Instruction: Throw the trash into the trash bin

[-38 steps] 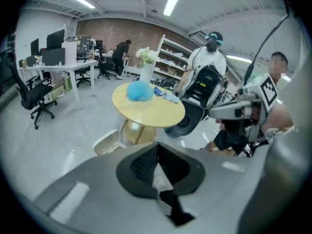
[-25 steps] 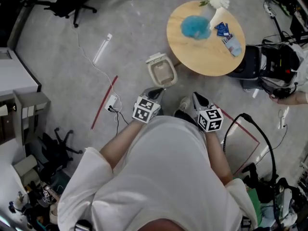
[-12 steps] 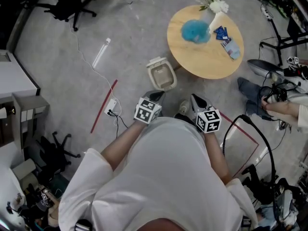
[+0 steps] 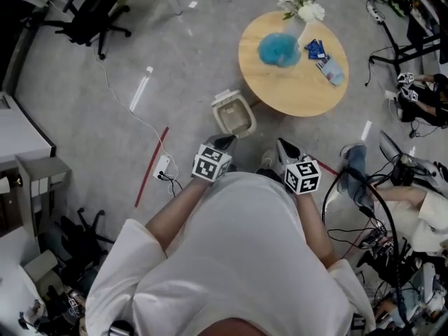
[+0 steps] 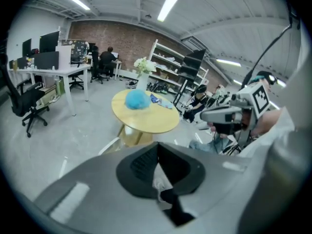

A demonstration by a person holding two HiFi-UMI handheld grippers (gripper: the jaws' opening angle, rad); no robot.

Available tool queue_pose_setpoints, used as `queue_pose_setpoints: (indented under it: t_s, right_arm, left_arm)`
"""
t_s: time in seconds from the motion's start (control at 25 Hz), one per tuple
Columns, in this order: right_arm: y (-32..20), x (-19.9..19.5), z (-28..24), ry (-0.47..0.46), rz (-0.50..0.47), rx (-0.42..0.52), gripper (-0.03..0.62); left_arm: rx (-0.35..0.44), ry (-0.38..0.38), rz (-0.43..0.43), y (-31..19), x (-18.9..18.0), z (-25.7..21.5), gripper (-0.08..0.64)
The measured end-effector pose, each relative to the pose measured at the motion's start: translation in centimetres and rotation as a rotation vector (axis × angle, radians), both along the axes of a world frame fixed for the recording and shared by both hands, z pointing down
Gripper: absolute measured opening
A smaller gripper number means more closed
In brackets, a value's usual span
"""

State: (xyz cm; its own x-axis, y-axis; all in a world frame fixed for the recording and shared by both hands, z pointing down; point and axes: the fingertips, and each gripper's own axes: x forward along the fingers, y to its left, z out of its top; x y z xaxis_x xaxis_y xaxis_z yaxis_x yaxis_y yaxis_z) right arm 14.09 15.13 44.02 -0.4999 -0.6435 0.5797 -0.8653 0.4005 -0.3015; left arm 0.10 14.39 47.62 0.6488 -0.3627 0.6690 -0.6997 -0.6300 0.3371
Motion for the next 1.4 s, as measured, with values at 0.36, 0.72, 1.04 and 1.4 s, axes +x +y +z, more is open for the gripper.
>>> queue_pose_setpoints:
  t_s: [0.36,0.72,1.04,1.4]
  right_arm:
    - [-1.4,-1.5,-0.7,0.018,0.082,0.031,0.002]
    - [-3.4,-1.4,-0.7,0.009,0.117,0.033,0.007]
    - [-9.7,-0.3,0.0,-0.001,0.001,0.033,0.026]
    - [-17.3,2.1,0.4,0.011,-0.158,0.015,0.026]
  left_arm:
    - [0.004,0.017,0.061,-0.9,-2.5,-0.2,0.006]
    - [0.004,0.028,0.023,-2.8,-4.4,-0.6,0.005]
    - [0.001,0.026,-0.096,-6.0,-3.4,-0.3,0.006]
    - [0.001,0.016,-0.25,-9.3,-1.7,-0.8,0.006]
